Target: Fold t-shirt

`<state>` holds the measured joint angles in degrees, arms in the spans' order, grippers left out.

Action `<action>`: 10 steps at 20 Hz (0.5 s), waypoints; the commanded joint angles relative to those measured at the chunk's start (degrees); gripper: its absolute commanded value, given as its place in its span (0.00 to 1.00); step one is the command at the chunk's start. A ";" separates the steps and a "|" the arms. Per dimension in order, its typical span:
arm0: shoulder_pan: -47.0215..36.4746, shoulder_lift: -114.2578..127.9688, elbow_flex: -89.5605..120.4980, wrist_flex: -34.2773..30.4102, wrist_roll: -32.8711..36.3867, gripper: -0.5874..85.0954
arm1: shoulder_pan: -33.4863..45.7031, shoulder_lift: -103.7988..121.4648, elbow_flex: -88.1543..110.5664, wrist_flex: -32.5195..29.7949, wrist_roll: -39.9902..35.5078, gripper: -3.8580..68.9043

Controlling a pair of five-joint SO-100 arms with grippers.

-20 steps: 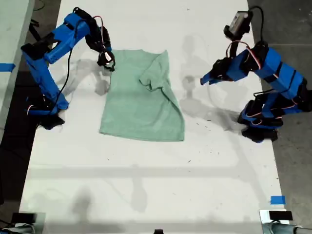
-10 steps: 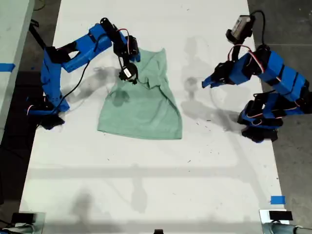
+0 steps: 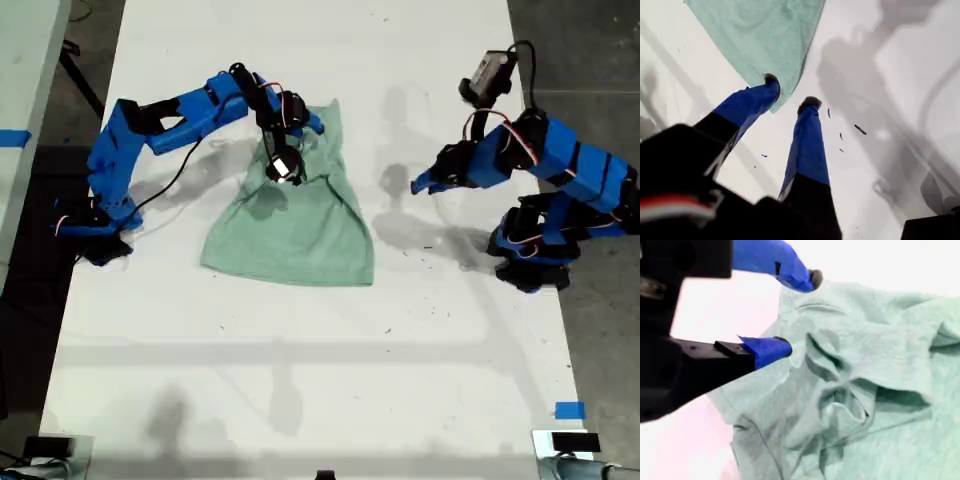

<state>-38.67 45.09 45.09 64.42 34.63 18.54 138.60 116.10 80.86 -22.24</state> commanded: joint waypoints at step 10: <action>9.76 38.58 9.58 24.35 7.29 0.33 | -9.14 2.20 4.48 -10.02 -5.27 0.30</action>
<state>-31.55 76.11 51.33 87.19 41.57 11.25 141.24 120.85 74.62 -25.66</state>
